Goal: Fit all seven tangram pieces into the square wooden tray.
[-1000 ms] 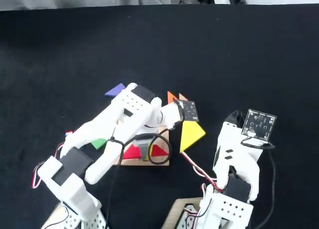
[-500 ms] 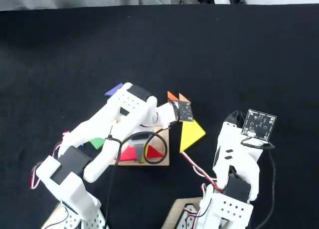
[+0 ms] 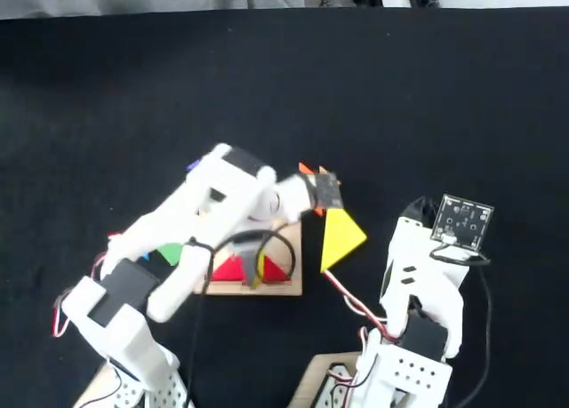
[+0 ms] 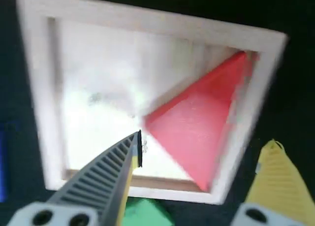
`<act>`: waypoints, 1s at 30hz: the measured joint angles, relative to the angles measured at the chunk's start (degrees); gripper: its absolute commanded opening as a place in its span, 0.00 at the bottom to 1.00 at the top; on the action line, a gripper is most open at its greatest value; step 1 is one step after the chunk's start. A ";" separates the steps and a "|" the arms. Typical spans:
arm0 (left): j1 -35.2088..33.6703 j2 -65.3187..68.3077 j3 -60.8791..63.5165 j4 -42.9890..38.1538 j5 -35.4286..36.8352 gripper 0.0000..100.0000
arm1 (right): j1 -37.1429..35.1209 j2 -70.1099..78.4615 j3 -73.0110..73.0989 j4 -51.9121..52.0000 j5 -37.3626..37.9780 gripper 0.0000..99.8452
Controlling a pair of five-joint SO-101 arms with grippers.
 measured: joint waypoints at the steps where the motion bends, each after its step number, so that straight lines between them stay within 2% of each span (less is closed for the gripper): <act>1: -1.05 0.00 -1.14 -0.97 0.62 0.37 | 0.00 0.00 0.00 0.00 0.00 0.01; 6: -7.65 0.00 -5.98 -7.65 10.73 0.37 | 0.00 0.00 0.00 0.00 0.00 0.01; 9: -10.46 0.09 -5.80 -9.41 8.62 0.37 | 0.00 0.00 0.00 0.00 0.00 0.01; 13: -10.99 1.67 -4.13 -9.93 5.89 0.37 | 0.00 0.00 0.00 0.00 0.00 0.01; 21: -10.81 4.22 -4.13 -10.02 5.71 0.37 | 0.00 0.00 0.00 0.00 0.00 0.01; 26: -11.16 6.07 -4.04 -14.68 5.71 0.37 | 0.00 0.00 0.00 0.00 0.00 0.01; 30: -11.43 7.30 -4.04 -15.38 5.71 0.37 | 0.00 0.00 0.00 0.00 0.00 0.01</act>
